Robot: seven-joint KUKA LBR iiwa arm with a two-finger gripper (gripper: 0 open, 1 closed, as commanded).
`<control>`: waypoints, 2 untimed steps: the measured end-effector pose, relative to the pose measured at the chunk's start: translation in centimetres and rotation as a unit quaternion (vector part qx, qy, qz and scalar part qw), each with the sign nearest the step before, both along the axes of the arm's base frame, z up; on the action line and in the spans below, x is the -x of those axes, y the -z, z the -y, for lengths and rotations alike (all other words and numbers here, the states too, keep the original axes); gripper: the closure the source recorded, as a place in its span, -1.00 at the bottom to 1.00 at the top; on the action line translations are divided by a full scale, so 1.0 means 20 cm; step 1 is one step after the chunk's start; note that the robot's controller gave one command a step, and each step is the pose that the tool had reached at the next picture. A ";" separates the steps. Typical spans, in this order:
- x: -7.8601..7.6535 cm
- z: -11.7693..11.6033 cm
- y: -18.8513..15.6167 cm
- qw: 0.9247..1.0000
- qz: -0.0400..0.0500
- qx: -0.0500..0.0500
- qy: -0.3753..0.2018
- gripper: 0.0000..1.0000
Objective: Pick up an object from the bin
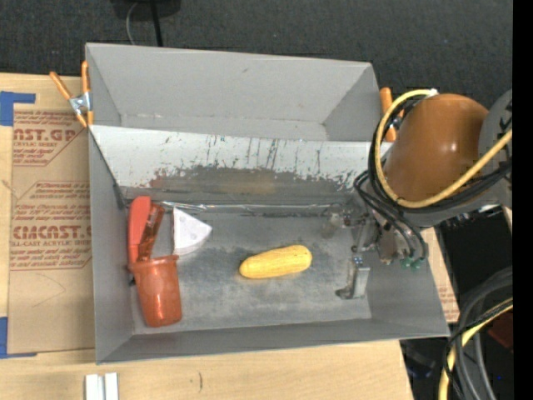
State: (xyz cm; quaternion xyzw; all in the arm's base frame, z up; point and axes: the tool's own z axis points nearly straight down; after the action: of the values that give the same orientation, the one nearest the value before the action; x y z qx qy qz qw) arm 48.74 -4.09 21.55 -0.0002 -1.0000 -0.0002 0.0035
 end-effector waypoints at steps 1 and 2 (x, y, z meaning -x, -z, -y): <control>-0.01 0.00 -0.02 1.000 0.004 0.000 -0.001 -1.00; -0.11 -0.13 0.20 0.999 0.006 0.000 -0.036 -1.00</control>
Offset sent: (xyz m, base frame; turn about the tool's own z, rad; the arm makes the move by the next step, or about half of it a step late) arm 0.0520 0.0732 -0.1236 -0.2003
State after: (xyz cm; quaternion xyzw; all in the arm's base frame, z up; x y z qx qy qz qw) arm 50.91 -1.49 17.51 0.0356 -0.9994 0.0003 -0.0024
